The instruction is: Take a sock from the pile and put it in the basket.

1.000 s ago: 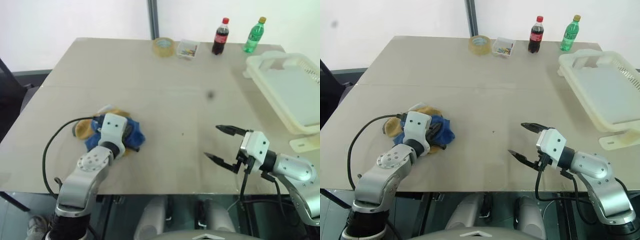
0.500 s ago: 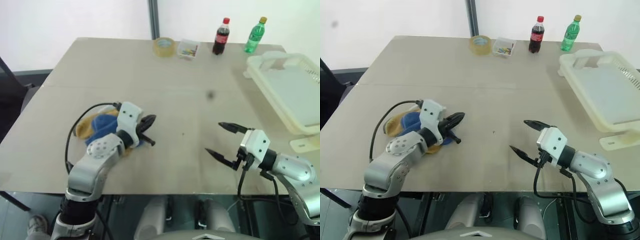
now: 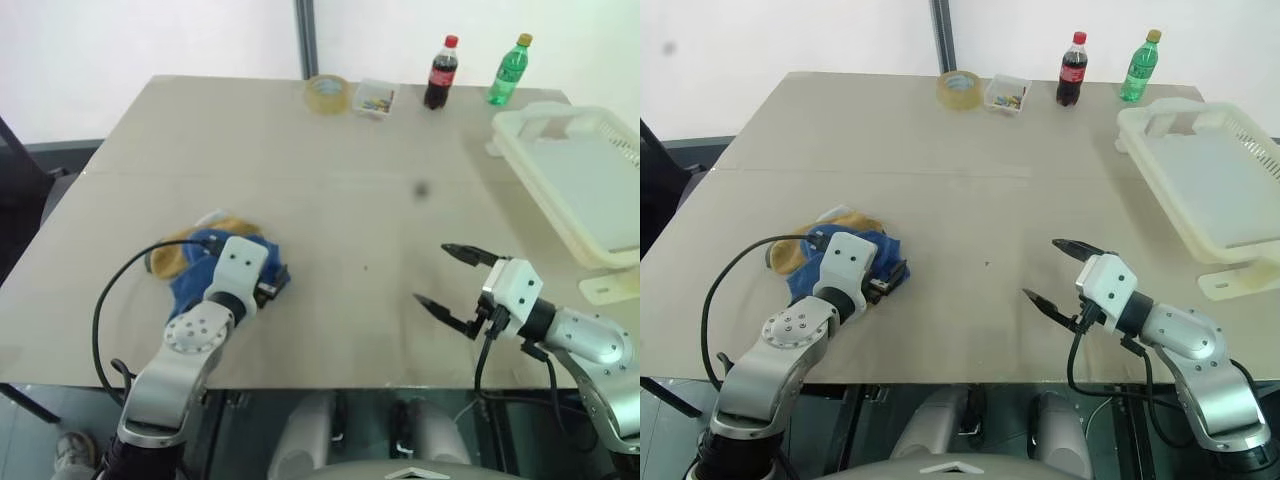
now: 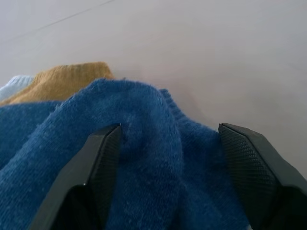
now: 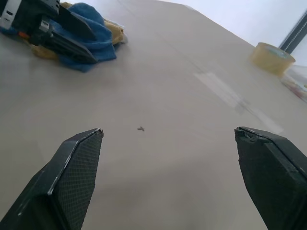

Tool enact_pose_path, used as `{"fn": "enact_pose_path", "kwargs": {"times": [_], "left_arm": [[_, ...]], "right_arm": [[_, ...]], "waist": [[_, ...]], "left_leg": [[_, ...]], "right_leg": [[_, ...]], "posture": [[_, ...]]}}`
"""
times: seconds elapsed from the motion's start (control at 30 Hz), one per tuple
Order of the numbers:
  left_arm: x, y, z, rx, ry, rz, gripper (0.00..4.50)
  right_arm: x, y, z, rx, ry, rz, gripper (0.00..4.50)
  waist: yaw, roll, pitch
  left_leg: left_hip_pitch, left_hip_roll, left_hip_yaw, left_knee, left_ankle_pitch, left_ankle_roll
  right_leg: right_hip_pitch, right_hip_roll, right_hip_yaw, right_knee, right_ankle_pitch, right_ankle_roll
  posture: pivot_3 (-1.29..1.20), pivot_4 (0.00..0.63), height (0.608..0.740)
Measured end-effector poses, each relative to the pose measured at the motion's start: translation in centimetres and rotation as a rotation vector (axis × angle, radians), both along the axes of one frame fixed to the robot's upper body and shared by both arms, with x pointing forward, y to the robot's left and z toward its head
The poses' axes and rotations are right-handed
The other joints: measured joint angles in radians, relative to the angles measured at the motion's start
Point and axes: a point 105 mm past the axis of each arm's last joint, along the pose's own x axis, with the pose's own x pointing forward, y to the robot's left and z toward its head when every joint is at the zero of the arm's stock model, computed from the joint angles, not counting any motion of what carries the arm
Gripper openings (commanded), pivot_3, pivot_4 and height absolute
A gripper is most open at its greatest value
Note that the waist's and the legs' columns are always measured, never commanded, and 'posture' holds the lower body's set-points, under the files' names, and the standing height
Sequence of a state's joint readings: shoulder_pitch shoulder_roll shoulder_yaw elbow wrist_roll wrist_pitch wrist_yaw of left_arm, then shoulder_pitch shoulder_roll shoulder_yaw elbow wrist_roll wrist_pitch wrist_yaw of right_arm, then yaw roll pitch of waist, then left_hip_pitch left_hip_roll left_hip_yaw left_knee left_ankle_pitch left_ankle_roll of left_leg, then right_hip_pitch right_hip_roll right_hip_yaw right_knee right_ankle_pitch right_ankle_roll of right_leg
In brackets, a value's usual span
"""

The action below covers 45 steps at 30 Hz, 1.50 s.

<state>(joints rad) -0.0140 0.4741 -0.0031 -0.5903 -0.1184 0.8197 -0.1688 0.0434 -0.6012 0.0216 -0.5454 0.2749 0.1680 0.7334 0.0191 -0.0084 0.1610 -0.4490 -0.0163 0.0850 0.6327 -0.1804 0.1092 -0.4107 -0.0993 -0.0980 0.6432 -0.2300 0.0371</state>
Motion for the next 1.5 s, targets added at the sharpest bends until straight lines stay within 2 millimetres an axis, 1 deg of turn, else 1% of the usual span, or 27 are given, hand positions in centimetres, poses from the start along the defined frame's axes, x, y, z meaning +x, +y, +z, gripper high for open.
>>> {"fn": "enact_pose_path", "kwargs": {"times": [0.03,0.07,0.13,0.17,0.2,0.23,0.3,0.33,0.67,0.77,0.93,1.03,1.1,1.2,1.27,1.3,1.33,1.43,1.5], "left_arm": [[0.0,0.0,0.0,-0.002,-0.001,0.0,3.53],[0.0,-0.1,0.0,-0.005,-0.002,0.001,3.15],[0.1,-0.1,0.1,-0.004,-0.005,0.002,2.81],[0.1,-0.1,0.1,-0.003,-0.007,0.003,2.42],[0.1,-0.1,0.2,-0.004,-0.009,0.001,1.88],[0.1,-0.2,0.2,-0.005,-0.012,-0.001,1.46],[0.2,-0.4,0.3,-0.019,-0.02,-0.008,0.44],[0.2,-0.5,0.3,-0.023,-0.023,-0.011,0.03],[0.3,-0.8,1.0,-0.053,-0.047,-0.044,0.03],[0.4,-1.8,1.4,-0.118,-0.055,-0.1,0.03],[0.6,-5.1,2.9,-0.249,-0.052,-0.262,0.03],[1.5,-8.1,2.8,-0.258,-0.006,-0.384,0.03],[2.3,-10.4,2.7,-0.272,0.024,-0.459,0.03],[3.4,-14.5,3.5,-0.325,0.037,-0.567,0.03],[3.7,-15.4,3.6,-0.318,0.033,-0.595,0.03],[4.2,-15.3,3.1,-0.291,0.035,-0.581,0.03],[4.6,-14.9,2.7,-0.272,0.041,-0.555,0.03],[6.1,-11.3,-0.3,-0.137,0.076,-0.428,0.03],[6.3,-10.6,-0.4,-0.096,0.043,-0.419,0.03]], "right_arm": [[0.0,0.1,0.0,0.0,0.0,0.003,4.5],[0.1,0.1,0.0,0.0,-0.001,0.006,4.5],[0.2,0.2,0.1,0.0,-0.005,0.007,4.5],[0.3,0.2,0.2,-0.001,-0.007,0.008,4.5],[0.3,0.2,0.2,-0.001,-0.008,0.008,4.5],[0.4,0.2,0.2,-0.002,-0.009,0.008,4.5],[0.4,0.2,0.2,-0.003,-0.009,0.008,4.5],[0.4,0.2,0.2,-0.003,-0.009,0.007,4.5],[0.4,0.2,0.1,-0.006,-0.011,0.001,4.5],[0.4,0.2,0.1,-0.006,-0.013,-0.002,4.5],[0.6,0.2,0.1,0.002,-0.014,-0.015,4.5],[0.8,-0.1,-0.1,0.004,0.004,-0.052,4.5],[1.0,-0.3,-0.5,0.0,0.03,-0.078,4.5],[1.4,-1.0,-0.9,-0.001,0.064,-0.139,4.5],[1.3,-1.2,-1.1,-0.02,0.064,-0.15,4.5],[1.1,-1.5,-1.3,-0.052,0.061,-0.173,4.5],[1.0,-1.7,-1.5,-0.063,0.062,-0.183,4.5],[0.3,-2.2,-2.1,-0.083,0.073,-0.22,4.5],[0.3,-2.3,-2.3,-0.088,0.073,-0.23,4.5]], "waist": [[0.0,0.0,0.0],[0.0,0.0,0.0],[0.0,0.0,0.0],[0.0,0.0,0.0],[0.0,0.0,0.0],[0.001,0.0,0.0],[0.0,0.0,0.0],[0.0,0.0,0.0],[0.001,0.0,0.0],[0.001,0.0,0.0],[0.003,0.0,0.0],[0.01,0.0,0.0],[0.018,0.0,0.0],[0.025,-0.001,0.0],[0.02,0.0,0.0],[0.017,0.0,0.0],[0.016,0.0,0.0],[0.014,0.0,0.0],[0.017,0.0,0.0]], "left_leg": [[0.0,0.0,0.0,0.0,0.0,0.0],[0.0,0.0,0.0,0.0,0.0,0.0],[0.0,0.0,0.0,0.0,0.0,0.0],[-0.001,0.0,0.0,0.0,0.0,0.0],[-0.001,0.0,0.0,0.0,0.0,0.0],[-0.001,0.0,0.0,0.0,0.0,0.0],[-0.001,0.0,0.0,0.0,0.0,0.0],[-0.001,0.0,0.0,0.0,0.0,0.0],[-0.001,0.0,0.0,0.0,0.0,0.0],[-0.001,0.0,0.0,0.0,0.0,0.0],[-0.001,0.0,0.0,0.0,0.0,0.0],[-0.001,0.0,0.0,0.001,0.0,0.0],[-0.002,0.0,0.0,0.001,0.0,0.0],[-0.003,-0.001,0.0,0.002,0.0,0.0],[-0.003,-0.001,0.001,0.002,0.0,0.0],[-0.003,-0.001,0.001,0.001,0.0,0.0],[-0.002,0.0,0.001,0.001,0.0,0.0],[-0.002,0.003,0.001,0.001,0.0,0.0],[-0.001,0.002,0.001,0.002,0.0,0.0]], "right_leg": [[0.0,0.0,0.0,0.0,0.0,0.0],[0.0,0.0,0.0,0.0,0.0,0.0],[0.0,0.0,0.0,0.0,0.001,-0.001],[0.0,0.0,0.0,0.0,0.001,-0.001],[0.0,0.0,0.0,0.0,0.001,-0.001],[0.0,0.0,0.0,0.0,0.001,-0.001],[0.0,0.0,0.0,0.0,0.001,-0.001],[0.0,0.0,0.0,0.0,0.001,-0.001],[0.0,0.0,0.0,0.0,0.0,-0.001],[0.0,0.0,0.0,0.0,0.001,-0.001],[0.0,0.0,0.0,0.0,0.001,-0.001],[0.0,0.0,-0.001,0.0,0.001,-0.001],[0.0,0.0,-0.001,0.0,0.001,-0.001],[0.0,0.0,-0.001,0.0,0.001,-0.001],[0.0,0.0,0.0,0.0,0.002,0.0],[0.0,0.001,0.0,0.0,0.003,0.001],[0.0,0.002,0.0,0.0,0.003,0.002],[0.0,0.004,0.0,0.0,0.003,0.002],[0.0,0.003,0.0,0.0,0.001,-0.001]], "posture": [[0.0,0.15,0.74],[0.0,0.15,0.74],[0.0,0.15,0.74],[0.0,0.15,0.74],[0.0,0.15,0.74],[0.0,0.15,0.74],[0.0,0.15,0.74],[0.0,0.15,0.74],[0.0,0.15,0.74],[0.0,0.15,0.74],[0.0,0.15,0.74],[0.0,0.15,0.74],[0.0,0.15,0.74],[0.0,0.15,0.74],[0.0,0.15,0.74],[0.0,0.15,0.74],[0.0,0.15,0.74],[0.0,0.15,0.74],[0.0,0.15,0.74]]}}
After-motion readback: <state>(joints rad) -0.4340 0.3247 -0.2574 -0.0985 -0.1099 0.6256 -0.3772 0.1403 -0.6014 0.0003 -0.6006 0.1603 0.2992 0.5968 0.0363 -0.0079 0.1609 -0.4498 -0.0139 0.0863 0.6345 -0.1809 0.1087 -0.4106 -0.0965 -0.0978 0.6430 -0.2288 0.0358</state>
